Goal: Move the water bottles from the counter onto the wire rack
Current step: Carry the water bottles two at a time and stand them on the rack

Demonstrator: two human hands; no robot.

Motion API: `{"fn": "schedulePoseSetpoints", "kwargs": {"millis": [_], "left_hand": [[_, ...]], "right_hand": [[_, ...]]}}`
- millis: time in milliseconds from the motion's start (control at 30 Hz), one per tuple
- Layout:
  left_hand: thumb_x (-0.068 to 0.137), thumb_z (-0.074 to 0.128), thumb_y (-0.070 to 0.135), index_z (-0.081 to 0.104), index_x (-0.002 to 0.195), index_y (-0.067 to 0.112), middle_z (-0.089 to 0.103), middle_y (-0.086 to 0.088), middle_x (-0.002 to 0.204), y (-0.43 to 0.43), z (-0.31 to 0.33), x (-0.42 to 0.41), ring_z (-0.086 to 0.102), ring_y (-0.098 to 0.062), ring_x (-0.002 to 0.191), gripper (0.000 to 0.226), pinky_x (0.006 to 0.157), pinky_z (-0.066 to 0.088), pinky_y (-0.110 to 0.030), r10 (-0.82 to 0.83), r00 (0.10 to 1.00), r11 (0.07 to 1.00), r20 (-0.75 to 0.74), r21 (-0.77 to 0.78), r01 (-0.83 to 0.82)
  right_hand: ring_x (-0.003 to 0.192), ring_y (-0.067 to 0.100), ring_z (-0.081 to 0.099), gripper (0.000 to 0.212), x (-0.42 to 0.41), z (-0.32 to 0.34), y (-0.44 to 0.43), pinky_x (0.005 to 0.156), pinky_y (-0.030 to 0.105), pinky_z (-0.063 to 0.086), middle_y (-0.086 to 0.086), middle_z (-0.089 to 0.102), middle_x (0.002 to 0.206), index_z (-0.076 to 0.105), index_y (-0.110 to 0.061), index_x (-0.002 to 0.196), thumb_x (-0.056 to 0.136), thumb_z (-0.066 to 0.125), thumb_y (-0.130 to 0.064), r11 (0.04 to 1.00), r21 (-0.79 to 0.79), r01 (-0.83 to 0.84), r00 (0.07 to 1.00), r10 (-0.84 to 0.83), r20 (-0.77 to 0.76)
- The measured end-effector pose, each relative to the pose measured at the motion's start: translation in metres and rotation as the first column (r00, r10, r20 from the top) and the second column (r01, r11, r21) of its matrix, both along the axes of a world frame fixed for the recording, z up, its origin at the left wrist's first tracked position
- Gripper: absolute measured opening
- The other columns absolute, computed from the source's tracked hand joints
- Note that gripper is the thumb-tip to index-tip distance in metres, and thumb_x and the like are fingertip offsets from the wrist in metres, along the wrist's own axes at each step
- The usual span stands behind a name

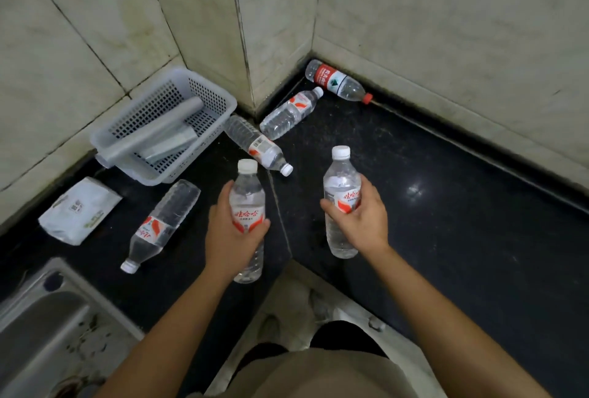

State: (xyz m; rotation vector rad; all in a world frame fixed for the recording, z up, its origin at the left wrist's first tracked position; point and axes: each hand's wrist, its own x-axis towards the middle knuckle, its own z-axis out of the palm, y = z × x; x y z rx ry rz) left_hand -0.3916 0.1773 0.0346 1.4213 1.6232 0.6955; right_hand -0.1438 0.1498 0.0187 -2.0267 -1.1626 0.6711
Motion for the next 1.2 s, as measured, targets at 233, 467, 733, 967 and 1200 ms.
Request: {"fn": "schedulePoseSetpoints", "kwargs": {"millis": [233,467,733,967,1200], "left_hand": [[0.072,0.087,0.034,0.035,0.149,0.036,0.052,0.005,0.138,0.011,0.073,0.041,0.055,-0.008,0.124,0.093,0.108,0.047,-0.043,-0.153,0.967,0.946,0.203,0.314,0.084],[0.076,0.083,0.044,0.029,0.156,0.029,0.049,0.009,0.144,-0.036,0.126,0.158,0.05,-0.007,0.133,0.098,0.113,0.041,-0.032,-0.498,0.822,0.814,0.277,0.476,0.332],[0.075,0.083,0.042,0.029,0.156,0.028,0.045,0.005,0.152,-0.178,0.182,0.294,0.046,-0.016,0.14,0.099,0.116,0.04,-0.044,-0.792,0.522,0.588,0.317,0.625,0.513],[0.076,0.084,0.04,0.032,0.156,0.028,0.051,-0.001,0.146,-0.369,0.191,0.422,0.052,-0.018,0.135,0.097,0.113,0.043,-0.047,-0.885,0.297,0.465,0.357,0.681,0.566],[0.072,0.087,0.043,0.033,0.154,0.032,0.054,-0.004,0.145,-0.533,0.207,0.531,0.054,-0.024,0.134,0.099,0.11,0.046,-0.05,-0.915,0.107,0.361,0.389,0.673,0.646]], "right_hand": [[0.119,0.008,0.063,0.088,0.017,0.078,-0.038,0.102,0.038,0.052,-0.013,0.064,0.132,0.047,-0.034,0.144,0.068,0.083,-0.061,0.969,0.208,0.133,0.972,-0.168,0.162],[0.106,0.003,0.066,0.084,0.073,0.147,-0.173,0.096,0.035,0.055,-0.014,0.069,0.121,0.054,-0.031,0.141,0.068,0.082,-0.061,0.809,0.395,0.435,0.813,-0.541,0.214],[0.099,0.0,0.065,0.071,0.141,0.199,-0.373,0.091,0.027,0.055,-0.021,0.065,0.11,0.059,-0.027,0.134,0.071,0.084,-0.051,0.465,0.584,0.665,0.455,-0.873,0.177],[0.1,0.01,0.069,0.071,0.221,0.199,-0.568,0.091,0.037,0.056,-0.011,0.073,0.112,0.063,-0.03,0.13,0.065,0.082,-0.05,0.257,0.637,0.727,0.241,-0.964,0.114],[0.104,0.012,0.07,0.072,0.303,0.217,-0.726,0.092,0.043,0.057,-0.011,0.073,0.113,0.061,-0.031,0.128,0.062,0.083,-0.051,0.163,0.653,0.74,0.149,-0.986,0.077]]}}
